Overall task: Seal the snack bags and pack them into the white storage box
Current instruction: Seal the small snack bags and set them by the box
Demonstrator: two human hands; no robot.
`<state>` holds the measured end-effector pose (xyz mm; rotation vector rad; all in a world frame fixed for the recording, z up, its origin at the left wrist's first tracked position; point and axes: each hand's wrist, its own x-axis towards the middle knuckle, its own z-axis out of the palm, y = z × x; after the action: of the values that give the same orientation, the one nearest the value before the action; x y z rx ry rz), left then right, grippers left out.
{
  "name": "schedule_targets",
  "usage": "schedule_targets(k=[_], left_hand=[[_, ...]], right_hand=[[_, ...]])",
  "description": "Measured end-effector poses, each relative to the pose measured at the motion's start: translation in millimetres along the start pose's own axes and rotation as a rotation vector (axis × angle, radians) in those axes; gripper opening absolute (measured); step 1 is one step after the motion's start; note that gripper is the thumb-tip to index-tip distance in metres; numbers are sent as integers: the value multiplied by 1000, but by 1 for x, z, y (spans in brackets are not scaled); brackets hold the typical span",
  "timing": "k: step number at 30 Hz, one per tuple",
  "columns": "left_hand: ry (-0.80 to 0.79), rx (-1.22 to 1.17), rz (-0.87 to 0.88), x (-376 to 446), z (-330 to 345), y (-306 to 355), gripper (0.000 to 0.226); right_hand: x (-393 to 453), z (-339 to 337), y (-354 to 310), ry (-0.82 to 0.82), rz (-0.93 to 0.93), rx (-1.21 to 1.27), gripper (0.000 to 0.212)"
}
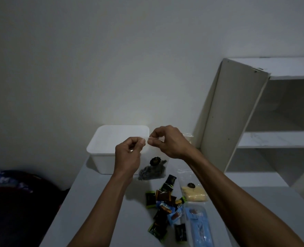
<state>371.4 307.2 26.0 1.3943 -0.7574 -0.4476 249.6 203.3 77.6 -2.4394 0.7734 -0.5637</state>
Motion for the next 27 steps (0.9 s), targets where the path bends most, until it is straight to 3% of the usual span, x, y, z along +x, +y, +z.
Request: schedule_targets(k=[27], left_hand=[[91, -71, -24, 21, -18, -5, 7]], right_hand=[[5, -14, 2, -5, 58, 74, 14]])
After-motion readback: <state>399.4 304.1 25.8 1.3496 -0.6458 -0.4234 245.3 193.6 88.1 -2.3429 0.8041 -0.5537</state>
